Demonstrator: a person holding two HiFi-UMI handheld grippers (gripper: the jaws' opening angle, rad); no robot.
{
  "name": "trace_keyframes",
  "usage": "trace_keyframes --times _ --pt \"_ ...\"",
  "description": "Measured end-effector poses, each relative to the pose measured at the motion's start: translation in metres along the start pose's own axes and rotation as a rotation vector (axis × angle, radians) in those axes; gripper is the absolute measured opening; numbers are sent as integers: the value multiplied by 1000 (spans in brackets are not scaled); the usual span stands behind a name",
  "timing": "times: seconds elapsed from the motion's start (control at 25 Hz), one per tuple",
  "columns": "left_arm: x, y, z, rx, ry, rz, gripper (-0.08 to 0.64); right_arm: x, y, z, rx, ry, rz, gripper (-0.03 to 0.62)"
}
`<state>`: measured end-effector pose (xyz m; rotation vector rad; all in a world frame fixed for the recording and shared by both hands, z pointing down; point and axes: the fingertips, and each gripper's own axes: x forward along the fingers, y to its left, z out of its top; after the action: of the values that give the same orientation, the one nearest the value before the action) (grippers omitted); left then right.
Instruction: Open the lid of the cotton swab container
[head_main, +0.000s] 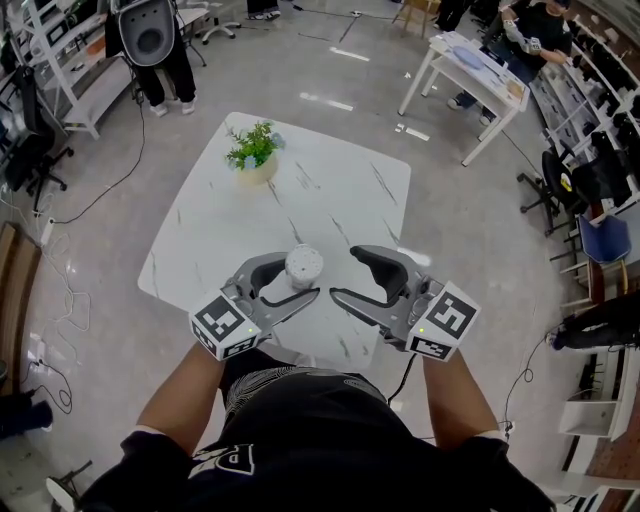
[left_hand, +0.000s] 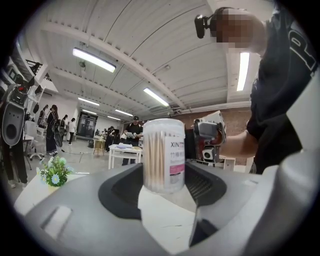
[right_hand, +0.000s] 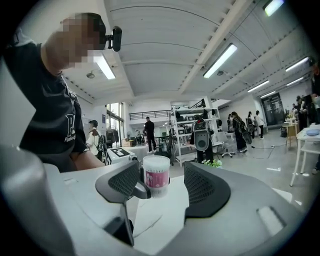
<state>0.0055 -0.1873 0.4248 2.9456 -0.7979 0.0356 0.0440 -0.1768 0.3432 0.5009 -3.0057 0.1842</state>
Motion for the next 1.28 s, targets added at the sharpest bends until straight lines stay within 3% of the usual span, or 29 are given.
trace_keyframes --times 0.8,1.28 --pt "-1 -34 6 20 -3 -98 308 37 35 -4 -36 51 118 276" --pt "-1 -39 5 27 -5 -108 308 32 37 -2 23 35 144 255"
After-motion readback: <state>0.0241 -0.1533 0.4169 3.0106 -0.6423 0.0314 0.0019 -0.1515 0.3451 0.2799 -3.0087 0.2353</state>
